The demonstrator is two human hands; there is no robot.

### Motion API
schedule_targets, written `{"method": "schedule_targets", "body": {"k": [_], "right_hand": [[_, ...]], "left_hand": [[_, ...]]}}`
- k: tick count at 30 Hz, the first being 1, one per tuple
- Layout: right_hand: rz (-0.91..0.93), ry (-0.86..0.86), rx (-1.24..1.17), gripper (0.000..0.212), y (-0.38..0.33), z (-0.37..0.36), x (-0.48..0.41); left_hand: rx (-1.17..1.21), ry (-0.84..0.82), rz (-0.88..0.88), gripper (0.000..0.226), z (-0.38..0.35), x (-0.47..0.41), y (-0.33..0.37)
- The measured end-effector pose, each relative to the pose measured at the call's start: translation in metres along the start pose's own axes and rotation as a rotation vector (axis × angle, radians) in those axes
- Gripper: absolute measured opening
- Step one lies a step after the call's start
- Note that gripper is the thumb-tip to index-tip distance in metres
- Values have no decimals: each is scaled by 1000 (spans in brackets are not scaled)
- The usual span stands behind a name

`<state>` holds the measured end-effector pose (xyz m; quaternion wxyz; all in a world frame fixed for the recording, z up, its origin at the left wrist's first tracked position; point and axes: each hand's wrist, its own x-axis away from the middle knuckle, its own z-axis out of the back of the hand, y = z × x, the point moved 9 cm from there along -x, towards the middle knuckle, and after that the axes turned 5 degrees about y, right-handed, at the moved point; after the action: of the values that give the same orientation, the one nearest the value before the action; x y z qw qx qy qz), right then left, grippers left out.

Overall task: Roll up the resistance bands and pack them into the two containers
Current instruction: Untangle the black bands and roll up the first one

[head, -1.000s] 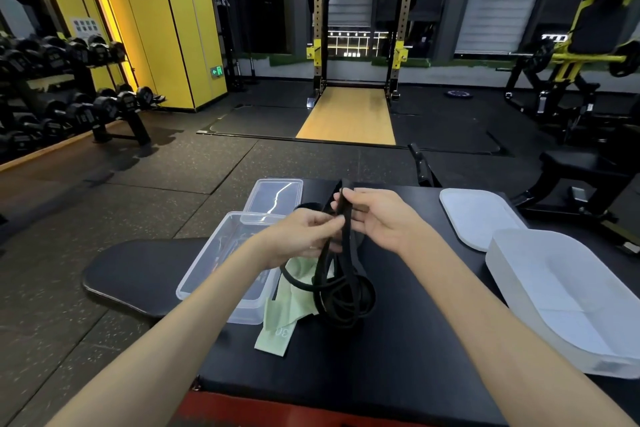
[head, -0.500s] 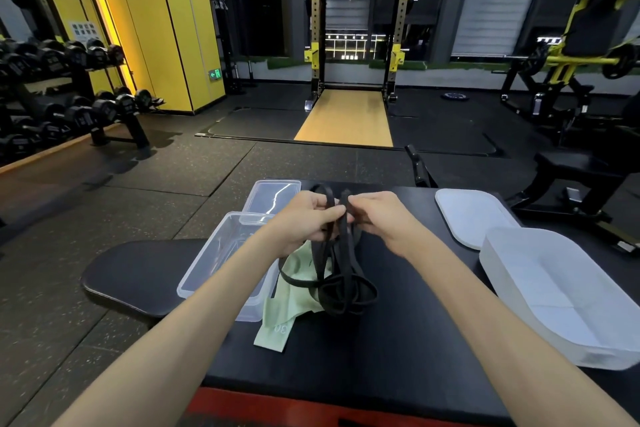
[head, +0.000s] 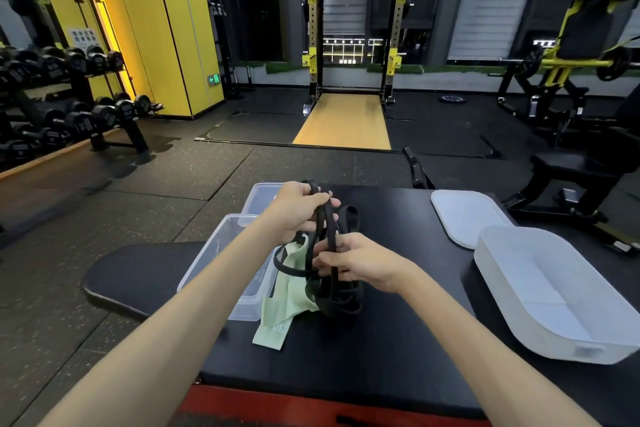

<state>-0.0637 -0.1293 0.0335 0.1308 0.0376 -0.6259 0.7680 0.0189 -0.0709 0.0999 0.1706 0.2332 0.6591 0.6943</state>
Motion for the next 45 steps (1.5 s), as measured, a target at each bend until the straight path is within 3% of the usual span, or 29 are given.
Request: {"method": "schedule_targets", "body": {"k": [10, 15, 20, 23, 26, 29, 34, 39, 43, 45], "right_hand": [[154, 80, -100, 19, -26, 18, 4], [250, 133, -138, 22, -55, 30, 5], [301, 194, -222, 24, -75, 51, 5], [293, 203, -285, 22, -78, 59, 3], [258, 228, -362, 19, -77, 68, 3], [237, 241, -407, 15, -75, 74, 2], [195, 210, -459, 18, -69, 80, -1], [157, 296, -526, 14, -62, 95, -3], [132, 360, -554, 17, -56, 106, -1], [126, 366, -519, 18, -56, 109, 0]], "left_hand": [[94, -67, -46, 20, -9, 1, 8], [-118, -104, -119, 39, -14, 3, 17], [-120, -257, -143, 47, -27, 13, 10], [-152, -289, -220, 32, -31, 15, 7], [-353, -349, -303, 12, -35, 16, 1], [-605, -235, -379, 18, -26, 4, -6], [-573, -19, -381, 17, -11, -3, 1], [-773, -24, -337, 24, -7, -3, 3], [-918, -106, -287, 48, -5, -2, -3], [-984, -109, -317, 46, -5, -2, -3]]}}
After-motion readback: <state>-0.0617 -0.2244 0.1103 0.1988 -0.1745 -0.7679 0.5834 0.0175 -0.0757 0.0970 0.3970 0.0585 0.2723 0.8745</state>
